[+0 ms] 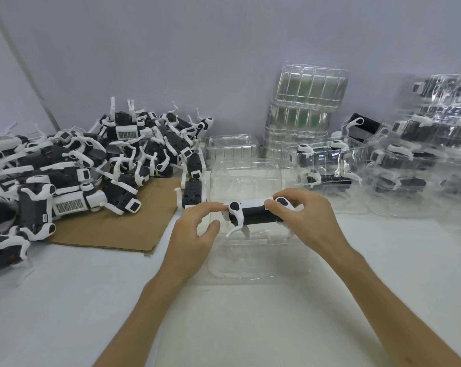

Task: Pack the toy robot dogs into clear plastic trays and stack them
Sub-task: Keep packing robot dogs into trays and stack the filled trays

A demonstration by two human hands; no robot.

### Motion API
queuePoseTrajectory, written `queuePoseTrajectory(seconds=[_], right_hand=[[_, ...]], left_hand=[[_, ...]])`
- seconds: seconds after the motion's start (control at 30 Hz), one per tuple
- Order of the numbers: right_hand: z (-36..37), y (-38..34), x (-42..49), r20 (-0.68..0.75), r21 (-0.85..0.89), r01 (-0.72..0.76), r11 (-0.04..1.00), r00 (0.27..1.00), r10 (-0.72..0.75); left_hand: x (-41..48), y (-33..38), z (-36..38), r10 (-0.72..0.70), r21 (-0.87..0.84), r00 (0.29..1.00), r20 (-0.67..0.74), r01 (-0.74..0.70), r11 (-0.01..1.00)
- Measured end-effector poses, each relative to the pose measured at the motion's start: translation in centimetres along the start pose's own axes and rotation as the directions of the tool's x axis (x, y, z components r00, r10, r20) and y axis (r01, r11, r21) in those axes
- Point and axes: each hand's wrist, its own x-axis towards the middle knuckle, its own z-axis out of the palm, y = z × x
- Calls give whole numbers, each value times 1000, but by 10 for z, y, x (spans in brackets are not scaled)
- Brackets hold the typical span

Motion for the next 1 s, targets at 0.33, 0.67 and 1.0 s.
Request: queuePoseTrajectory(seconds=[0.33,0.67,1.0], right_hand=[[-1,6,1,45,-32,27,999,999,-25],[-3,3,1,118,-99,3,995,993,8],[2,11,3,94,-63,-33,997,995,38]], left_hand=[[1,-1,2,-3,27,1000,-23,3,1000],[1,-4,3,12,57,1000,19,-14,998],[1,-3,3,-22,31,999,44,20,999]])
